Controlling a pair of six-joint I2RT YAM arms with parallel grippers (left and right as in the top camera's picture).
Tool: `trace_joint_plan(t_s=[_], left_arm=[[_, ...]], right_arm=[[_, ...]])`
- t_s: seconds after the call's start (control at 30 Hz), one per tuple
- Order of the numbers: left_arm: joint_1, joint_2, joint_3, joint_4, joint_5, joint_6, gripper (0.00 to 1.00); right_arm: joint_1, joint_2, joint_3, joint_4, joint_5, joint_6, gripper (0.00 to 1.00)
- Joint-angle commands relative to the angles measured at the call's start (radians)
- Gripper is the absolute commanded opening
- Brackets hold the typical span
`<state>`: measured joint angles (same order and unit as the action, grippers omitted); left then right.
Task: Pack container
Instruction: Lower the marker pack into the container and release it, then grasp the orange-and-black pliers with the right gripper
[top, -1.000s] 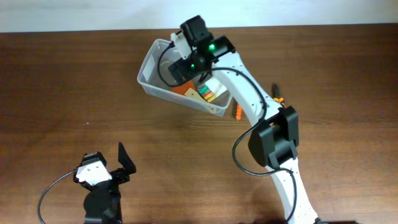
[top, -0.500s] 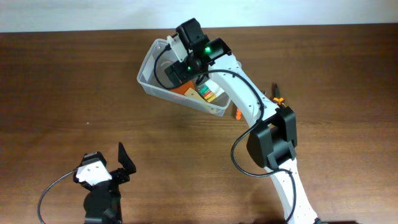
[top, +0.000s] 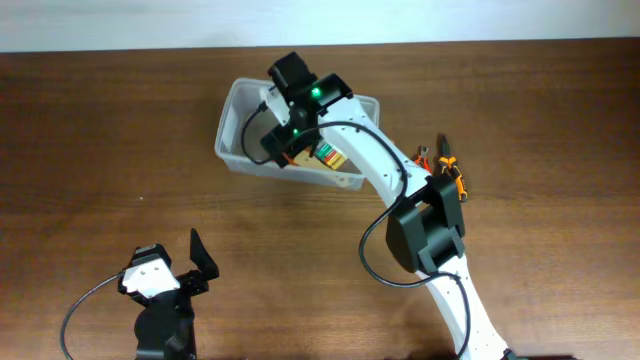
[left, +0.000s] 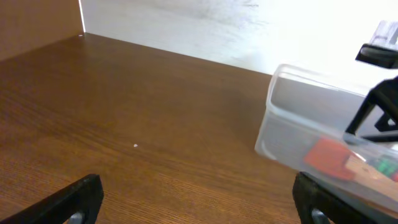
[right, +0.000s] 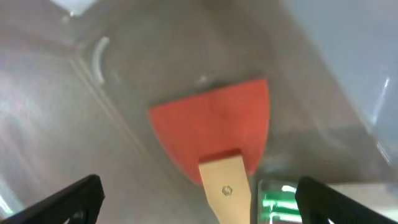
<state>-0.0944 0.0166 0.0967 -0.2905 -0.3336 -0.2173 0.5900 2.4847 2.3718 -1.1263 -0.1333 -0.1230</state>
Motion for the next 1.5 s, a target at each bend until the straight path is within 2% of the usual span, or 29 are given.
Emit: trace_joint_plan(t_s=[0.0,0.2,0.43,0.57,0.77,0.83,0.9,0.97,1.23,1.33,1.37,1.47], left_arm=[[-0.004,-0.005,-0.004,-0.001,-0.003,0.009,0.99],[-0.004,-0.005,-0.004,-0.001,-0.003,0.009,0.99],[-0.004,-0.005,-0.004,-0.001,-0.004,0.009,0.99],[-0.004,-0.005,-0.004,-0.001,-0.004,0.009,0.99],[-0.004,-0.005,-0.004,-0.001,-0.003,0.009,0.99],[-0.004,-0.005,-0.004,-0.001,-0.004,0.009,0.99],[-0.004,-0.005,-0.004,-0.001,-0.003,0.009,0.99],[-0.004,-0.005,-0.004,-0.001,-0.003,0.009,0.99],[-0.004,-0.005,-0.004,-0.001,-0.003,0.009,0.99],[-0.004,-0.005,-0.004,-0.001,-0.004,0.009,0.99],[-0.004,-0.005,-0.004,-0.001,-0.004,0.009,0.99],[-0.004,-0.005,-0.004,-0.001,-0.003,0.009,0.99]], right_arm=[[0.045,0.009,-0.006,-0.039,-0.020,-0.035,0.99],[0.043,-0.017,-0.002,-0.053,0.013,-0.048,0.99],[-0.074,-0.174,0.093,-0.106,0.088,-0.013,0.99],[-0.220,-0.271,0.137,-0.188,0.195,-0.009,0.99],[-0.515,-0.292,0.126,-0.295,0.186,0.083,0.96],[-0.622,-0.276,0.076,-0.319,0.114,0.114,0.95],[-0.678,-0.266,0.018,-0.326,0.038,0.114,0.89],[-0.725,-0.255,-0.108,-0.315,0.002,0.113,0.86],[-0.727,-0.254,-0.450,-0.202,0.011,0.029,0.86],[-0.731,-0.254,-0.532,-0.162,0.014,0.023,0.82],[-0.738,-0.254,-0.568,-0.139,0.013,0.023,0.73],[-0.748,-0.254,-0.619,-0.113,0.011,0.025,0.70]])
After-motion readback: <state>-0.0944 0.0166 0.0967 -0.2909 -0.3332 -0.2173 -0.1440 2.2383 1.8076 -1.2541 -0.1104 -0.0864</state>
